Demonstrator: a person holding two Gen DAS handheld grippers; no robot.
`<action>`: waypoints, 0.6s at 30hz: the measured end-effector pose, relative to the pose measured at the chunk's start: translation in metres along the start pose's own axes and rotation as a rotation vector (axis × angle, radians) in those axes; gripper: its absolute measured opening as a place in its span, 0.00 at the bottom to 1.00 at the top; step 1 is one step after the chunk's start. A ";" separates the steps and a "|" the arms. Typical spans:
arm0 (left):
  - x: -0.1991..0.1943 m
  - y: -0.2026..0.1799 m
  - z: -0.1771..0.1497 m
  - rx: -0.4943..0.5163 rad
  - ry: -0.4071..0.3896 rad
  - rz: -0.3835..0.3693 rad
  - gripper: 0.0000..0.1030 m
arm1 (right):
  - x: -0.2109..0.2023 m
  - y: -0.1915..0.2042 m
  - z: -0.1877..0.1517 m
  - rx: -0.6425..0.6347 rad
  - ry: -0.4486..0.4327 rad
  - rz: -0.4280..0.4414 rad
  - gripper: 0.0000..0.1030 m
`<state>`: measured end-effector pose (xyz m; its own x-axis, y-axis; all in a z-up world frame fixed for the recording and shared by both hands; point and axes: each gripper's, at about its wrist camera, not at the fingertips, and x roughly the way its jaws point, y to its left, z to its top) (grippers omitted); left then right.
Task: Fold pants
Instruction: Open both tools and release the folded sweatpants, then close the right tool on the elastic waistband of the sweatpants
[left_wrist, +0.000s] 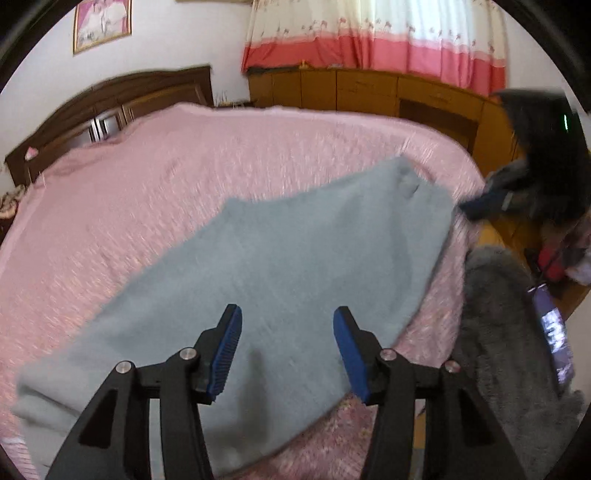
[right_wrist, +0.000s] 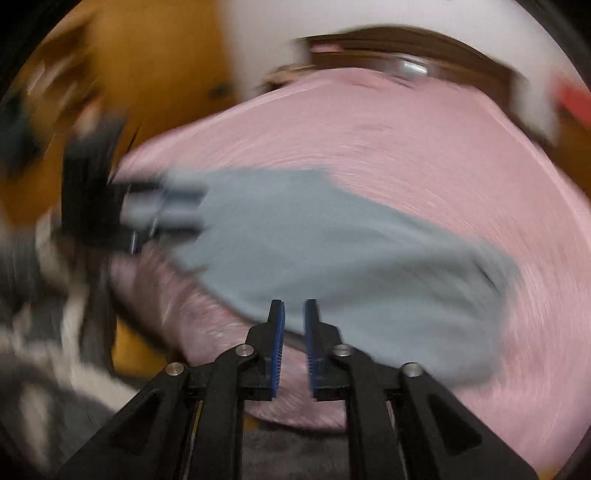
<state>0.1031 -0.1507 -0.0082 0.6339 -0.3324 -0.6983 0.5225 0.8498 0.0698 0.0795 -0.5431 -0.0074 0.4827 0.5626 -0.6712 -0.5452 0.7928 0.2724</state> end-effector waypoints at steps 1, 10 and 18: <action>0.012 -0.002 -0.006 -0.006 0.020 0.008 0.53 | -0.010 -0.022 -0.008 0.100 -0.031 0.004 0.26; 0.026 0.002 -0.024 -0.038 -0.010 -0.002 0.54 | -0.026 -0.116 -0.040 0.510 -0.168 0.137 0.28; 0.016 0.005 -0.037 -0.024 -0.016 0.006 0.54 | 0.007 -0.123 -0.033 0.511 -0.053 0.084 0.28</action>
<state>0.0947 -0.1367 -0.0460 0.6462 -0.3340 -0.6862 0.5049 0.8613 0.0564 0.1278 -0.6445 -0.0688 0.4929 0.6298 -0.6003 -0.1861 0.7503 0.6344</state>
